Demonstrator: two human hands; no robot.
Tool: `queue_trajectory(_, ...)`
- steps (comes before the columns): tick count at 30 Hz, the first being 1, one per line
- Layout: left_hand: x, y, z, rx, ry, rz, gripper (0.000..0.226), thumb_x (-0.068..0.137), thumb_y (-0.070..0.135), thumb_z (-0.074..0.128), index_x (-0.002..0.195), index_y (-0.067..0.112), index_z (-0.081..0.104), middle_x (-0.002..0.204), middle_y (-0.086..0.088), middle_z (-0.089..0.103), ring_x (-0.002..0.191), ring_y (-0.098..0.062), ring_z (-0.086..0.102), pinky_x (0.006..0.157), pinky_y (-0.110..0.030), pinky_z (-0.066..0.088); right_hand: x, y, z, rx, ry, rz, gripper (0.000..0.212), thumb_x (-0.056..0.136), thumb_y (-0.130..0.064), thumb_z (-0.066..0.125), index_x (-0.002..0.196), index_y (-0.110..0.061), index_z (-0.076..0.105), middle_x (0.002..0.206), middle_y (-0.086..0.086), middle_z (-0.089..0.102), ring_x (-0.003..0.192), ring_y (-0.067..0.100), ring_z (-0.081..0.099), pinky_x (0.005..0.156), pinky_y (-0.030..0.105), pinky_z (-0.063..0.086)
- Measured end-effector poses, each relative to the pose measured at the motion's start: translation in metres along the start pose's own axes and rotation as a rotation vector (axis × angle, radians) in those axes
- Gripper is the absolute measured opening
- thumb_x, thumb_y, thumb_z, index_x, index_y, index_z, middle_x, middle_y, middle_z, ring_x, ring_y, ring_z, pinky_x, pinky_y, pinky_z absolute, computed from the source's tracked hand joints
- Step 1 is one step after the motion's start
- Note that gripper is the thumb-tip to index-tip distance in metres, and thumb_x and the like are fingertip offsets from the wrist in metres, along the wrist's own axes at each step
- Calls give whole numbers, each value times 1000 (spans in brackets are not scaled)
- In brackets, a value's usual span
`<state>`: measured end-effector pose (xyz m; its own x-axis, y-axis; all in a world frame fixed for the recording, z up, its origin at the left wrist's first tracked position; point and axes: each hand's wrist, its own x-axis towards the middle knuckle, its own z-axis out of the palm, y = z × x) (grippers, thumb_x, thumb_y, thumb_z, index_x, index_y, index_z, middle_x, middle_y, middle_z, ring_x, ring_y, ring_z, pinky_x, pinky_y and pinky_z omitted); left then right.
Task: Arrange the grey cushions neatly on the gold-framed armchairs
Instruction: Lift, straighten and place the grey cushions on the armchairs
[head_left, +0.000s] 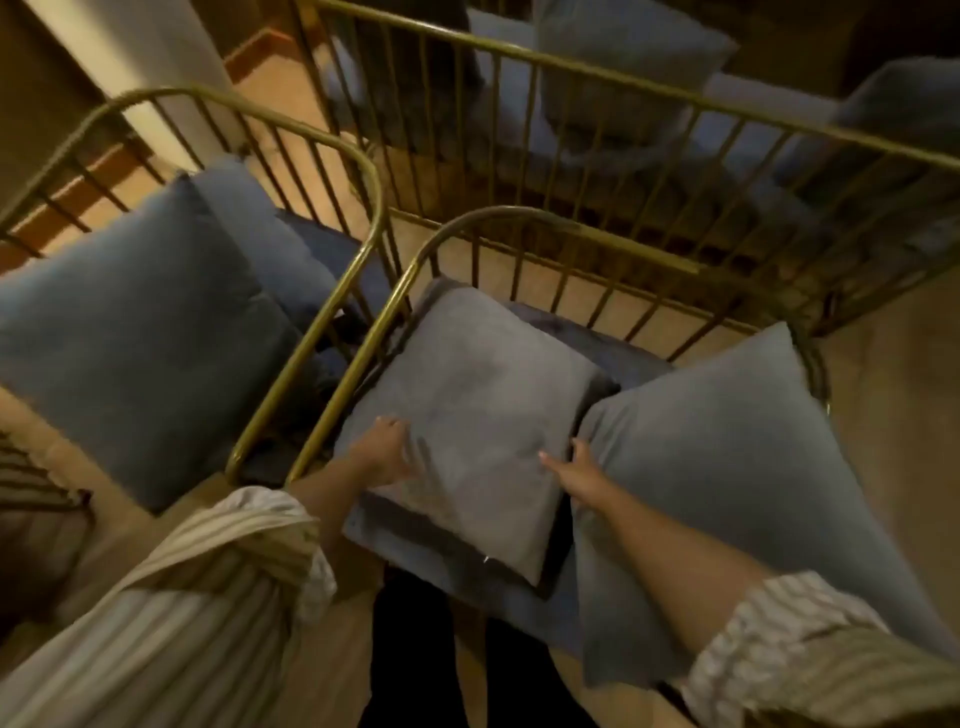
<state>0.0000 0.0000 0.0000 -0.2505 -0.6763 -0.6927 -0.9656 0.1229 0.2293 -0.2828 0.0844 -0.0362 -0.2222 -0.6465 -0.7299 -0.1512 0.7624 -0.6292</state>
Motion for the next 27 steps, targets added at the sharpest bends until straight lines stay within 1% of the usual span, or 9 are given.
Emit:
queue_trajectory(1,12,0,-5,-18,9,26,63,92,39,64,141,8,41,146,-10,38,137,-32,37,109,-39,32,7,4,3,22,33,31,85,77,-52,77,140,-5,44,141,12,55,124,31,56,104,43,47)
queue_trajectory(3,33,-2,-13,-86,29,22,63,91,41,65,138,5,44,148,-15,38,138,-33,37,109,-39,33,8,7,9,59,71,154,71,87,-46,68,142,-9,43,144,9,53,126,32,55,93,39,46)
queue_trajectory(7,68,-7,-22,-226,77,-25,93,89,47,65,155,4,16,165,-13,11,151,-30,16,120,-39,21,9,20,22,134,124,308,74,94,-46,59,153,-11,30,154,9,41,136,34,45,93,41,44)
queue_trajectory(10,93,-13,-27,-247,140,-17,97,89,49,65,157,7,11,165,-13,10,152,-31,13,122,-42,18,15,34,35,195,155,337,67,94,-43,60,146,-5,40,143,13,52,128,34,53,94,38,46)
queue_trajectory(13,116,-15,-33,-332,189,-60,96,89,54,61,156,6,13,162,-15,21,149,-34,22,120,-46,23,25,45,49,296,188,353,91,77,-64,70,142,-4,45,138,7,57,124,31,58,105,41,47)
queue_trajectory(14,120,-15,-34,-367,215,-87,96,88,56,61,156,5,16,160,-17,26,146,-36,27,119,-47,26,26,47,52,303,202,351,92,78,-63,69,144,-5,42,140,3,52,129,31,54,108,40,43)
queue_trajectory(18,138,-5,-37,-368,303,-196,103,79,68,63,150,2,26,151,-24,35,138,-45,35,113,-53,33,42,57,58,381,298,360,99,81,-58,70,154,-6,26,156,12,39,140,30,42,116,40,34)
queue_trajectory(22,145,14,-35,-326,267,-311,129,59,82,67,148,0,23,153,-22,31,141,-43,29,115,-54,29,56,77,63,459,290,361,143,39,-91,68,155,-18,27,156,6,39,141,29,41,117,45,33)
queue_trajectory(27,152,17,-40,-376,248,-368,141,45,88,69,146,3,23,150,-21,37,137,-43,36,112,-56,33,62,89,69,612,339,388,147,31,-87,76,154,-20,30,154,4,42,138,29,44,115,48,36)
